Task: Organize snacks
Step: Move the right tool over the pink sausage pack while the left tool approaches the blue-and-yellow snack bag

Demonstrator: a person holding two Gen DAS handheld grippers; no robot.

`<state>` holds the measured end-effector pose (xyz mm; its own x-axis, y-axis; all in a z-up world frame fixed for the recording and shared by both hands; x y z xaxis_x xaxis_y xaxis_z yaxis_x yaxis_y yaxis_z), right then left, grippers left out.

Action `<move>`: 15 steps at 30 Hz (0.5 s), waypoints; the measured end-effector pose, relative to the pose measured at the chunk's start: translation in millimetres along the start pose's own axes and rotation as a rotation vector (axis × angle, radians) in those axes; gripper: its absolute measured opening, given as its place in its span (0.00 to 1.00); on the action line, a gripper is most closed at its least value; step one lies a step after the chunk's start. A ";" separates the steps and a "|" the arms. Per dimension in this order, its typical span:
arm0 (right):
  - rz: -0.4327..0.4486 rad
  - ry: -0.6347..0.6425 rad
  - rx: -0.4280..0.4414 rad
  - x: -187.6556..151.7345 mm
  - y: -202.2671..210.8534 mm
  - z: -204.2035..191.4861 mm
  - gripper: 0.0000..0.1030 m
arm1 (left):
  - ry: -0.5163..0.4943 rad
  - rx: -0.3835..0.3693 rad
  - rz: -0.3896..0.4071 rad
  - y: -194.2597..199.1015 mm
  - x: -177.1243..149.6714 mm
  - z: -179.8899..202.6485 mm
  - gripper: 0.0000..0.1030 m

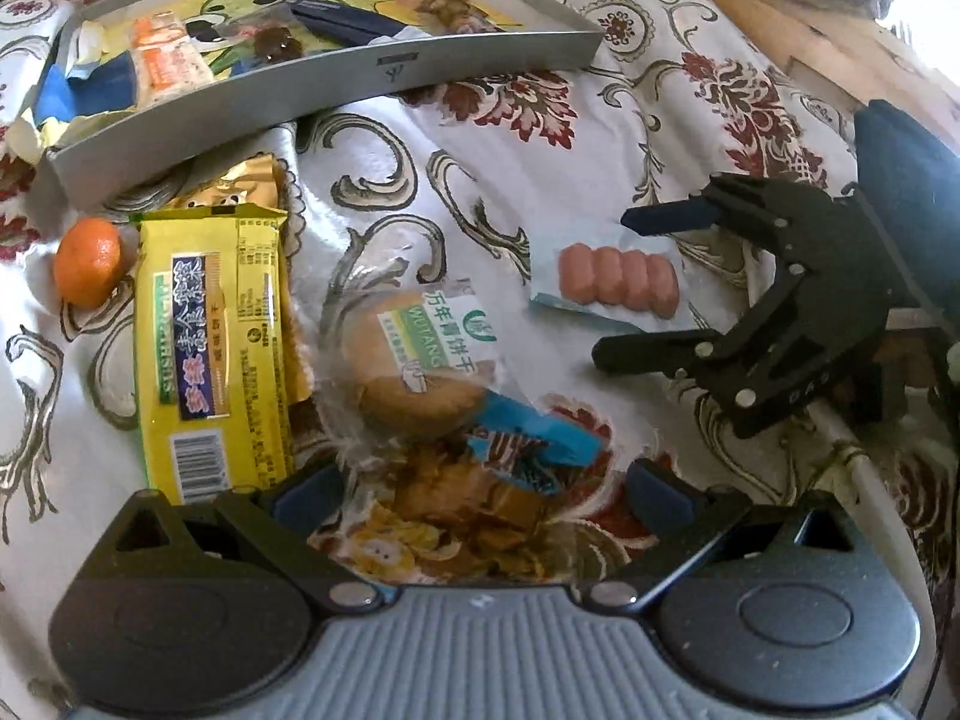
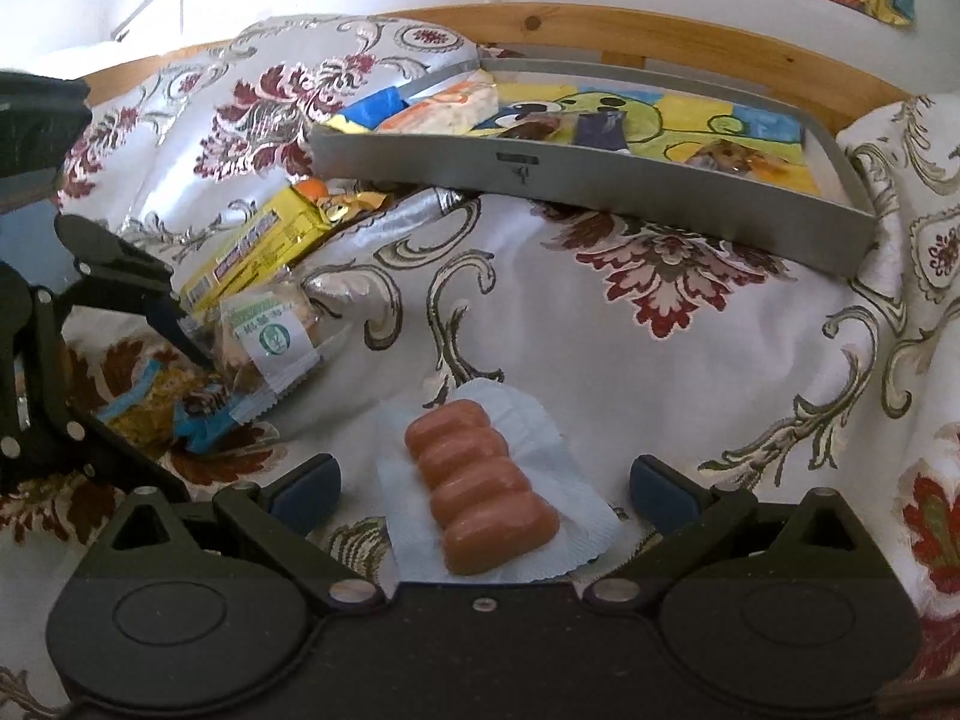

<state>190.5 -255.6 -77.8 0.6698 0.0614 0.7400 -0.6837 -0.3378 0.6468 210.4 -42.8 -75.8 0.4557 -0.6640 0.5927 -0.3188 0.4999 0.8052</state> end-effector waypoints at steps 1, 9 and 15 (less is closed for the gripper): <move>0.000 0.005 -0.003 -0.2 -0.4 -0.6 0.99 | -0.003 0.000 0.001 -0.2 -0.3 0.1 1.00; 0.004 0.011 -0.009 -1.6 -0.7 -3.6 0.99 | -0.015 0.012 -0.020 -1.7 0.5 2.2 0.98; 0.000 0.019 0.007 -2.5 1.0 -7.8 0.90 | 0.015 0.029 -0.010 2.1 -2.1 4.6 0.92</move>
<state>185.9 -248.8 -77.6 0.6641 0.0787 0.7435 -0.6818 -0.3443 0.6455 204.9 -43.0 -75.2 0.4717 -0.6602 0.5845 -0.3379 0.4769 0.8114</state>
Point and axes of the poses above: each gripper's, at about its wrist camera, not at the fingertips, and y roughly against the way its jaws point, z to its right, x to its top, the point moved 1 cm from there along -y, roughly the way its jaws point, and after that the axes turned 15 degrees about -y, right-handed, at the moved point
